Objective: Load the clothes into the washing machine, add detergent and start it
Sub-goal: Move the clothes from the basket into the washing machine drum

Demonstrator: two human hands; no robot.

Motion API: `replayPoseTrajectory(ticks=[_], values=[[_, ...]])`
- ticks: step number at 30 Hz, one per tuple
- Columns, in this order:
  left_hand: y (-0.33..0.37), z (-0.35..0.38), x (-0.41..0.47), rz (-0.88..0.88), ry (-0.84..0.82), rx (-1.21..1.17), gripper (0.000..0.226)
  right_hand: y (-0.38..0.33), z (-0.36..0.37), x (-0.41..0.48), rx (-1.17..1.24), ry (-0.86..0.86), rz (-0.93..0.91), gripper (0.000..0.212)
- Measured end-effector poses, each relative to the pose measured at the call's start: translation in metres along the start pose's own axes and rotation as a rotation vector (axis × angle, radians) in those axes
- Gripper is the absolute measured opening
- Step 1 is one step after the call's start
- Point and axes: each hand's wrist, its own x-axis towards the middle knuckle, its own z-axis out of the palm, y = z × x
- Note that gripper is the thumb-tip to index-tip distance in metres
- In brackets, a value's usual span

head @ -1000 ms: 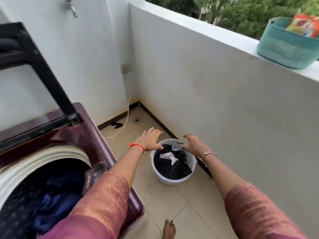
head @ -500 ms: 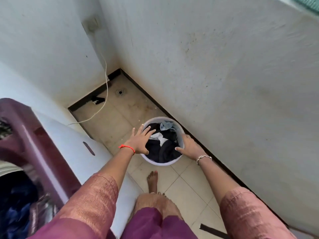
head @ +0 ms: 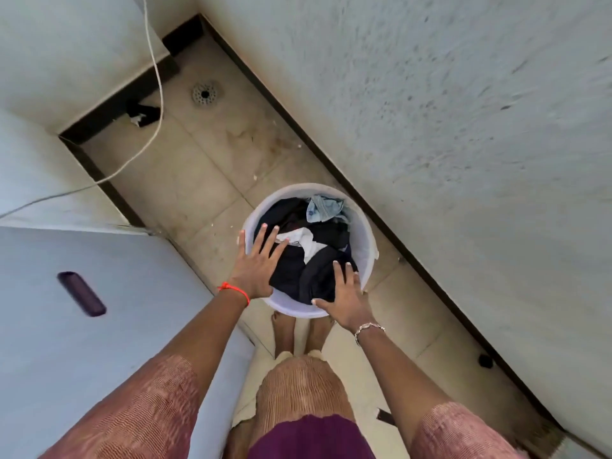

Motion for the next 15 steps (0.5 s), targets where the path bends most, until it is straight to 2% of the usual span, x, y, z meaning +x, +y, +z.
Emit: replayPoseTrajectory(ticks=[5, 11, 15], values=[[-0.007, 0.036, 0.073, -0.017, 0.036, 0.043, 0.101, 0.001, 0.038, 0.070, -0.040, -0.070, -0.035, 0.096], [-0.013, 0.076, 0.132, -0.081, 0.034, 0.008, 0.137, 0.001, 0.067, 0.134, -0.052, 0.012, -0.003, 0.126], [-0.009, 0.111, 0.153, -0.105, 0.058, 0.023, 0.146, 0.000, 0.083, 0.166, 0.005, 0.052, 0.018, 0.135]])
